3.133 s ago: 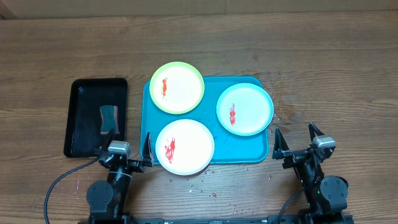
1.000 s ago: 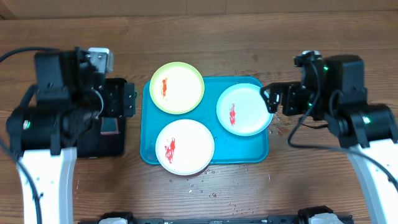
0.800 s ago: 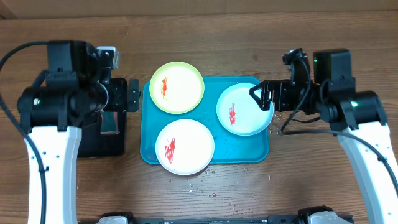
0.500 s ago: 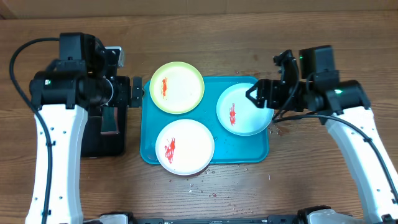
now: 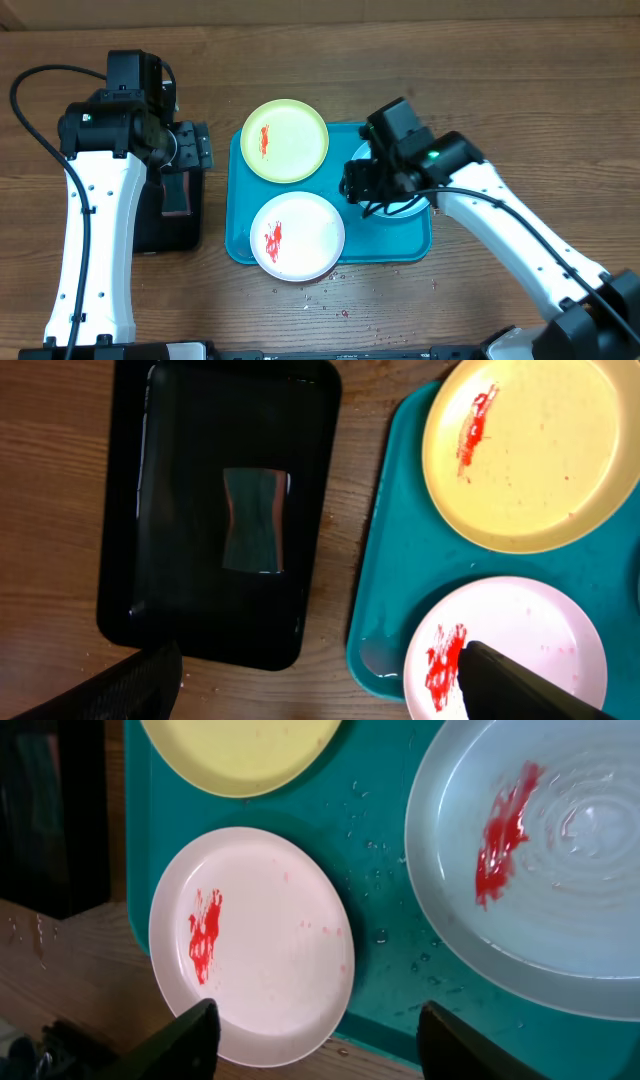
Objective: Clean dirty plates on tray and stack at the side
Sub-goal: 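Move the right gripper to the white plate's rim on the tray, then grasp the white plate's rim with the right gripper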
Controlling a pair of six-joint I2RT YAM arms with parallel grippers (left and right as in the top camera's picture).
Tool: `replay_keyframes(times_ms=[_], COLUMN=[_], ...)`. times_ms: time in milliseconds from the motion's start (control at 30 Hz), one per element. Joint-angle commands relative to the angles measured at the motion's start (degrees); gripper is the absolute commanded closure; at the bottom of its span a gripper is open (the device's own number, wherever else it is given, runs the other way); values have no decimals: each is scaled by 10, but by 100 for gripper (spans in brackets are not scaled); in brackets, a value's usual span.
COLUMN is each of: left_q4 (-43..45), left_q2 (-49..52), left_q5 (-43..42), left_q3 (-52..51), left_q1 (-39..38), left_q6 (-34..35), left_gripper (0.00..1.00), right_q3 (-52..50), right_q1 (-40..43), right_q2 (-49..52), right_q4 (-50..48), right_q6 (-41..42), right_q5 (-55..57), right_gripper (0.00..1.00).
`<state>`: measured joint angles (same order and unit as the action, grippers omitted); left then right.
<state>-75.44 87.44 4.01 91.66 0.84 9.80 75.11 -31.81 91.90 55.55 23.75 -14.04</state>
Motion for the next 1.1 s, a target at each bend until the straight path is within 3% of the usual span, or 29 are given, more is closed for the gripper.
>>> replay_keyframes(times_ms=[0,100,167,333,700,1067], left_q4=[4,5,5,5,1,110], left_q2=[1,3,3,3,3,3], left_q5=[24,24,24,24,23,21], left_q3=[12,12,10,10,-67,-189], left_q1=[3,3,3,3,52,89], left_q6=[23,25,25,25,31,22], left_gripper=[11,9,1,1,16,20], right_q3=[14,14,14,14,15,15], right_q1=[-27,-39,-49,-68,-52,-47], right_q2=[23,31,35,63,81,115], right_q4=[-1,-1,-2,-4,-27,-116], right_q6=[40,63,68,80,76,25], right_q5=[30,39,42,82,114,77], right_gripper=[38,41,43,43,43,44])
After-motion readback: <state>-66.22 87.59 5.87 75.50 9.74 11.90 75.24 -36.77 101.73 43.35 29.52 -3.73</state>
